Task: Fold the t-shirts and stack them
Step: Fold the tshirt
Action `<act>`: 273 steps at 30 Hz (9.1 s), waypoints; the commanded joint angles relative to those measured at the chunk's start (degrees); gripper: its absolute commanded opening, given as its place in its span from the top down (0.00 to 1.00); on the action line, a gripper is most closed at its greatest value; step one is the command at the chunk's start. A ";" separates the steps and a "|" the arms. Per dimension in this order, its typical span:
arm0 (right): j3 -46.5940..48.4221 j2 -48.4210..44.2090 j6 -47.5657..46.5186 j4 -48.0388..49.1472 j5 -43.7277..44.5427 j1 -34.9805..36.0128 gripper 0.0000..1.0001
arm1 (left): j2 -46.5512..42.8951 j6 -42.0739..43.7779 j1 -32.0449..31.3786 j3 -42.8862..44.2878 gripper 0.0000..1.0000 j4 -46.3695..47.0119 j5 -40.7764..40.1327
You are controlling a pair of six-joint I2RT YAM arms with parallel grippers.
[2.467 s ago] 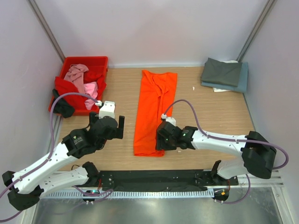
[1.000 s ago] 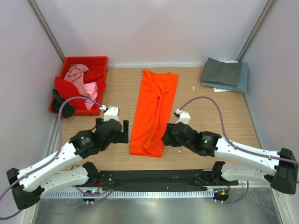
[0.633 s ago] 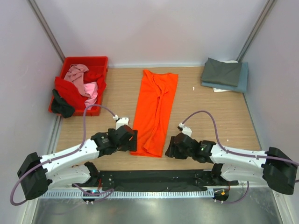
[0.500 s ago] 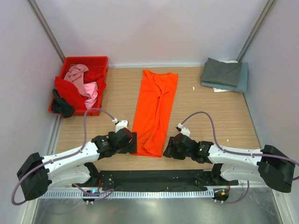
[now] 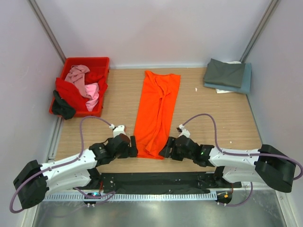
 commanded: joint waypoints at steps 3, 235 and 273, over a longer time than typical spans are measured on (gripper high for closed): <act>-1.99 0.14 2.01 5.32 2.87 0.22 0.35 | 0.36 -1.76 0.35 -1.43 0.06 5.51 1.06; 18.74 -9.52 -21.99 -38.26 -26.75 -34.60 0.96 | 5.82 0.79 12.48 23.61 0.99 -12.58 23.13; 99.05 60.28 -37.62 -45.41 -24.11 -45.84 0.00 | 78.70 17.68 36.56 109.83 0.02 -35.65 27.35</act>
